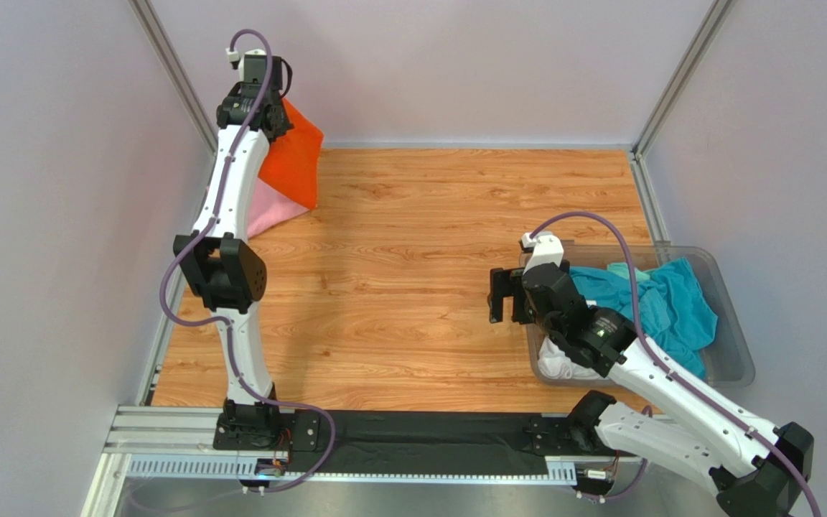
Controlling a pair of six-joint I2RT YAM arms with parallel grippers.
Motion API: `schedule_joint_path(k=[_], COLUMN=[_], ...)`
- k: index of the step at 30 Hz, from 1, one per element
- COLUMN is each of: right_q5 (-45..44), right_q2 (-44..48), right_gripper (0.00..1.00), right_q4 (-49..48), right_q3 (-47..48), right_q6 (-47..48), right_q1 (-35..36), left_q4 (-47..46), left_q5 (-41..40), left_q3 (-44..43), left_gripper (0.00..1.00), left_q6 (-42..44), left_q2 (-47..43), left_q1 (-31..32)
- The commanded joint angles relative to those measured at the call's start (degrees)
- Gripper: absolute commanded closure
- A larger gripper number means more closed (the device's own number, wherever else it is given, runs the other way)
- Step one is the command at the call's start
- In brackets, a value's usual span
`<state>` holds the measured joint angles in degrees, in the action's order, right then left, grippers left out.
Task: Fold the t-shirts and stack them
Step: Neatly place the folded tshirt to the corner
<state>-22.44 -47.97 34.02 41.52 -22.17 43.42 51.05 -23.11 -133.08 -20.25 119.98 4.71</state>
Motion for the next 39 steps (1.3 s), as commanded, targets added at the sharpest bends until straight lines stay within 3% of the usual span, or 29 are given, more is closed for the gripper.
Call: schedule_joint_path(k=[1,6,23,24,25,26,27,30,37,39], right_q5=[-1.8,-2.0,-1.1,-0.8,-0.6,-0.3,-0.2,0.0,2.1,2.9], right_q2=[0.0,-0.8,-10.1,-10.8,-11.1,-11.5,-11.7,-11.7,-8.8,-7.1], right_gripper=[0.0,0.0,0.0,0.0,0.0,0.0,0.0,0.0,0.0,0.0], right_q4=[-1.2,-1.0,-1.0,-1.0,-0.9,-1.0,-1.0,-0.7,-0.1,0.3], right_q3=[0.1,0.4,4.4,4.5,4.8,4.9,5.0,5.3,5.7,5.2], right_q6=[0.6,0.6,-0.1,-0.2,-0.2,-0.3,-0.2,-0.3,-1.6,-2.1], right_q1=[-0.3,-0.3,-0.4,-0.3,-0.3,-0.3,-0.3,-0.4,-0.3,-0.3], left_q4=[-2.8,-3.6,-4.8,-4.6,-4.0,-3.7,-3.5,-2.0,-0.7,-2.9], left_q5=[-0.4,2.6,1.8,1.8,1.7,1.6,1.7,2.3,12.5,14.7], left_q3=[-1.7,1.0,10.9,11.3,11.5,11.5,11.4,11.3,14.2,19.1], left_gripper=[1.0,1.0,1.0,0.93,0.77,0.56,0.26,0.01,0.0,0.0], left_q6=[-0.5,-3.4,-10.7,-11.3,-11.8,-12.3,-12.4,-12.3,-14.9,-16.9], left_q2=[-1.8,0.4,8.8,9.0,9.3,9.5,9.7,9.0,2.7,-0.9], left_q1=[-1.2,-4.3,-15.8,-16.2,-16.8,-17.1,-17.4,-17.6,-16.5,-15.0])
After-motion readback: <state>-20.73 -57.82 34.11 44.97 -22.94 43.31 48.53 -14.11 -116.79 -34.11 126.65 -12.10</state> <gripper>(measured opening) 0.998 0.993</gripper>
